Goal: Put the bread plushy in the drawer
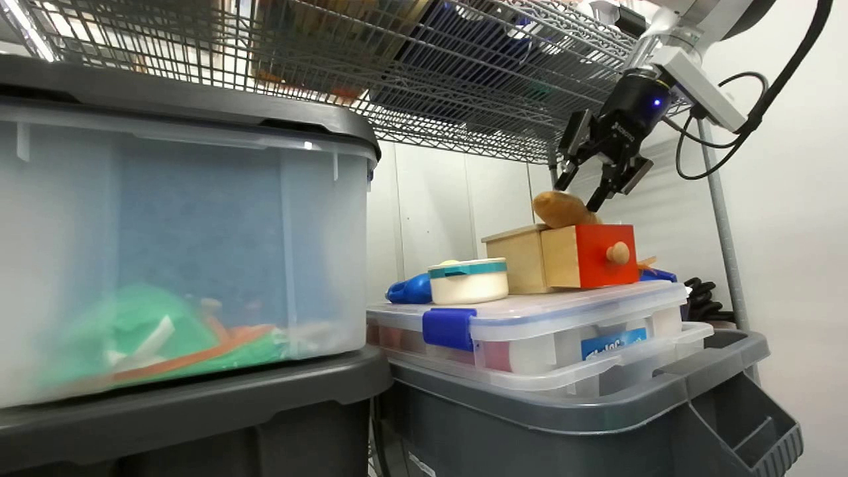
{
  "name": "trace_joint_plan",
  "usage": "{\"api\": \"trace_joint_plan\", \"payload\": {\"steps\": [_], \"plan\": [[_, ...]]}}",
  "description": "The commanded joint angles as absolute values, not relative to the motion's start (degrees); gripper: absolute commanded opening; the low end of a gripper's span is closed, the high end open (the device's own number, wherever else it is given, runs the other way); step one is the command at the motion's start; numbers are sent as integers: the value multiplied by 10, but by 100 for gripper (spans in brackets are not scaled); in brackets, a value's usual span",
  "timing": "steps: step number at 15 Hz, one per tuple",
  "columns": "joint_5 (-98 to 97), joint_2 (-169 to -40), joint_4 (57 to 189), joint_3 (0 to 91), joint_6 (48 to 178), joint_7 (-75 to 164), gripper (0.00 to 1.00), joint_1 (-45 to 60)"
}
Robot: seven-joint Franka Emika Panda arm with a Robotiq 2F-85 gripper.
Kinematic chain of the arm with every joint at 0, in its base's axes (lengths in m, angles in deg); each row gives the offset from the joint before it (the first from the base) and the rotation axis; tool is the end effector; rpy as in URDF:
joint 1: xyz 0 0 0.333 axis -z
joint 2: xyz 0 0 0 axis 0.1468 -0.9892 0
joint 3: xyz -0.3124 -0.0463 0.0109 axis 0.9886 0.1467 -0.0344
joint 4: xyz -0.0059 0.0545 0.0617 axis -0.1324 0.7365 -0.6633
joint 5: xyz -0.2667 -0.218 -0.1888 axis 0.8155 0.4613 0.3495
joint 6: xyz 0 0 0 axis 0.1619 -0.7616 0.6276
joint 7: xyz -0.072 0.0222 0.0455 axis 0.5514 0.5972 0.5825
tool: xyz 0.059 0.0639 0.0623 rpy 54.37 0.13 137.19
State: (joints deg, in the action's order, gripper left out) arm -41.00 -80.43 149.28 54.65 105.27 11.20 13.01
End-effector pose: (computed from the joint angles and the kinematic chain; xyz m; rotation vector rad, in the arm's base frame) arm 0.5240 -0.1503 0.5212 -2.6025 0.1972 -0.6412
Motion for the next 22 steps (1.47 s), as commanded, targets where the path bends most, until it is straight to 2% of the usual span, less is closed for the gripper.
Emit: {"api": "trace_joint_plan", "payload": {"steps": [1, 3, 22], "plan": [[-419, -803, 1481, 544, 1035, 102, 97, 137], [-419, -804, 1480, 544, 1034, 102, 100, 137], [-417, -802, 1457, 512, 1043, 104, 100, 114]]}}
